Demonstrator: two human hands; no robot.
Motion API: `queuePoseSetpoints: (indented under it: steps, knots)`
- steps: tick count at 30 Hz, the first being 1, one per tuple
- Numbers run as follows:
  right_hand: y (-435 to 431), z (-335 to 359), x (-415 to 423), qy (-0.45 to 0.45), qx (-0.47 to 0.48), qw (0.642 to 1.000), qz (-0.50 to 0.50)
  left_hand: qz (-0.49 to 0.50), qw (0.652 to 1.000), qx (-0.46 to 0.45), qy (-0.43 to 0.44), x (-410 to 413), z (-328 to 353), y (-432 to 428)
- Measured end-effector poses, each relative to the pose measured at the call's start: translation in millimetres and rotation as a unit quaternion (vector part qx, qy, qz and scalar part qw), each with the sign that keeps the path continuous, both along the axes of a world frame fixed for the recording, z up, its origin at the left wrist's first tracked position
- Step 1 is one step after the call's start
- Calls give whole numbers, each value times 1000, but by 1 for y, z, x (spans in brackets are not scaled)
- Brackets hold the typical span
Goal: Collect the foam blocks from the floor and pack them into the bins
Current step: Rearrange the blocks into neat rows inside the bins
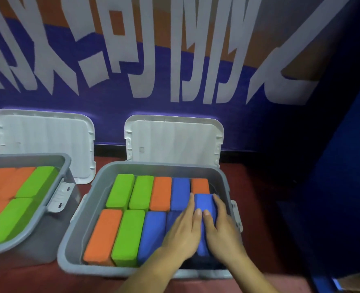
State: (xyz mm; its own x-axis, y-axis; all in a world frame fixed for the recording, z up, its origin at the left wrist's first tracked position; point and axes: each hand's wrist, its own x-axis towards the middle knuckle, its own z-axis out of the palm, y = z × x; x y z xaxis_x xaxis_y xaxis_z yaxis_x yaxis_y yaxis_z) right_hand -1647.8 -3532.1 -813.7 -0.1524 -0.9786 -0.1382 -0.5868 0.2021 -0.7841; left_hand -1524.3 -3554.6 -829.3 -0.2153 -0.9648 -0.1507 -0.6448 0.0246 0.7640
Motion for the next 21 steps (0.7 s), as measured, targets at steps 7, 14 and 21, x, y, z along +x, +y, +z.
queuePoseSetpoints:
  steps: [7, 14, 21]
  knots:
    - [-7, -65, -6, -38, 95, 993, 57, 27, 964, -72, -255, -1, -71, -3]
    - [-27, -121, -2, 9, 153, 988, 25, -5, 945, -72, -320, 6, -119, -12]
    - [-31, -146, -8, 92, 160, 980, 69, 1, 927, -84, -365, 4, -123, -10]
